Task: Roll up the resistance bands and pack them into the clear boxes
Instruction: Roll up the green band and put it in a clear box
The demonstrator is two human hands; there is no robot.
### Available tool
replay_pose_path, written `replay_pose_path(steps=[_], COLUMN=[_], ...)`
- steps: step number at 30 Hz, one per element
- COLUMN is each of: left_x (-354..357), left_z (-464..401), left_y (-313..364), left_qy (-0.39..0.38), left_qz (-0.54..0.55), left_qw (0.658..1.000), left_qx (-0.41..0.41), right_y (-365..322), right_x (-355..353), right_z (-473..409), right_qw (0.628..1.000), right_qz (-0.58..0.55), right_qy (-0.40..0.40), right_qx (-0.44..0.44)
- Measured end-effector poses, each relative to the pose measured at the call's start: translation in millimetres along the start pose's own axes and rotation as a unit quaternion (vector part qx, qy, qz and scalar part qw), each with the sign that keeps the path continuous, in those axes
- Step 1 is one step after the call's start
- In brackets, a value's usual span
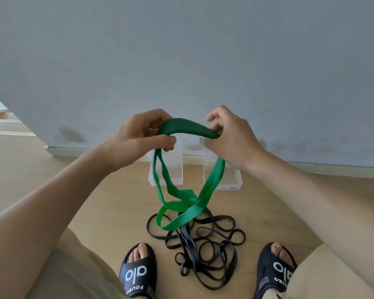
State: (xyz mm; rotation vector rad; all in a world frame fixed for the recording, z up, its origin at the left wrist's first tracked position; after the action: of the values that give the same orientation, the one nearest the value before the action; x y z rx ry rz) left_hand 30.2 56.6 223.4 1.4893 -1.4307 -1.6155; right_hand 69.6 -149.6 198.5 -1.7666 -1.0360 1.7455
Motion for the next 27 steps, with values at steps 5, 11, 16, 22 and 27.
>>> replay_pose_path(steps=[5,11,16,22,27], left_x=[3,-12,7,36,20], left_z=[3,14,27,4,2], left_y=[13,-21,-36,8,10], left_qy=[0.024,-0.071,-0.157,-0.065,-0.029], left_qz=[0.197,0.035,-0.091,-0.062,-0.024], left_qw=[0.980,0.990,0.971,0.996,0.999], left_qx=[-0.002,-0.119,-0.155,0.028,0.028], right_y=[11,14,-16,-36,-18], right_x=[30,33,0,-6,-11], right_z=[11,15,12,25,13], right_qw=[0.984,0.987,0.996,0.991,0.998], right_qz=[-0.002,0.022,-0.086,-0.091,-0.040], right_qy=[-0.174,-0.147,-0.016,0.054,0.005], right_qx=[0.046,0.057,-0.013,-0.079,-0.051])
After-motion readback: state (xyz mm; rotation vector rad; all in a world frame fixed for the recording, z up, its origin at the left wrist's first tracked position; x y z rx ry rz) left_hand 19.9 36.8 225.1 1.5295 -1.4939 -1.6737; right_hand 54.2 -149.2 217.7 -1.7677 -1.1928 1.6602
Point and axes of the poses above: each hand's wrist, its own z-axis away from the middle knuckle, its own x-axis out of the palm, y = z × x, the point moved 5 cm from there along -z, towards the middle knuckle, and after that the axes turned 6 degrees about x, right-handed, at the moved point
